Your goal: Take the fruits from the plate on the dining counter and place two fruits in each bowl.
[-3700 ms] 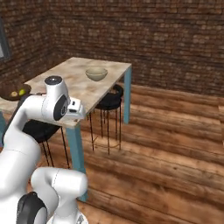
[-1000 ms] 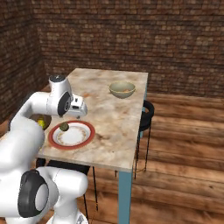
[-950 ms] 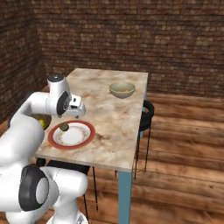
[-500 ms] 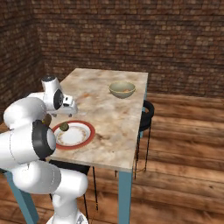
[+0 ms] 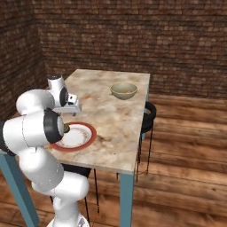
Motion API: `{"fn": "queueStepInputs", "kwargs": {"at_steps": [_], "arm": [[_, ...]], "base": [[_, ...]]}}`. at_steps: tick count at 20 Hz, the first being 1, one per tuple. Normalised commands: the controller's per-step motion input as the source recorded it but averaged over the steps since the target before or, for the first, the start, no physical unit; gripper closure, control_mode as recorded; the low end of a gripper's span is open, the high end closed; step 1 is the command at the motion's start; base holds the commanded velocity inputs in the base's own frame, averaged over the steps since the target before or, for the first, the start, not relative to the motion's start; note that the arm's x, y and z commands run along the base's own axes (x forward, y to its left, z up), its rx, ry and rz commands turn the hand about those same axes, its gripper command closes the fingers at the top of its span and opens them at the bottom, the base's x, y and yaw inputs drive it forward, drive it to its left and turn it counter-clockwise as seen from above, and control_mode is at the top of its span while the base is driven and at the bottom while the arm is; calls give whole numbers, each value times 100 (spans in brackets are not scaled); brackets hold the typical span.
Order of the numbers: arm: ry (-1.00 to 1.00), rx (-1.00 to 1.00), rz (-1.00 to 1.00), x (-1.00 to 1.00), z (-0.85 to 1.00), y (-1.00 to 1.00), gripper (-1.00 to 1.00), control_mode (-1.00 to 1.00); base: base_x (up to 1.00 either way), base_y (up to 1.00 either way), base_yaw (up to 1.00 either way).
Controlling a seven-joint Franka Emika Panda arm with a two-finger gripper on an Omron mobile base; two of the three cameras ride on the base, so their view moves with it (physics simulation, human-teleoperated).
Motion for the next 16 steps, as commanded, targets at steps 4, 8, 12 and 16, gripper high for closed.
{"fn": "queueStepInputs", "kwargs": {"at_steps": [4, 8, 12, 16], "arm": [[16, 1, 0, 0, -46, 27, -100, -100], [9, 0, 0, 20, -64, 29, -100, -100], [0, 0, 0, 14, -39, 8, -100, -100], [-1, 0, 0, 5, -12, 5, -100, -100]], "base": [[0, 0, 0], [0, 0, 0], [0, 0, 0], [0, 0, 0]]}}
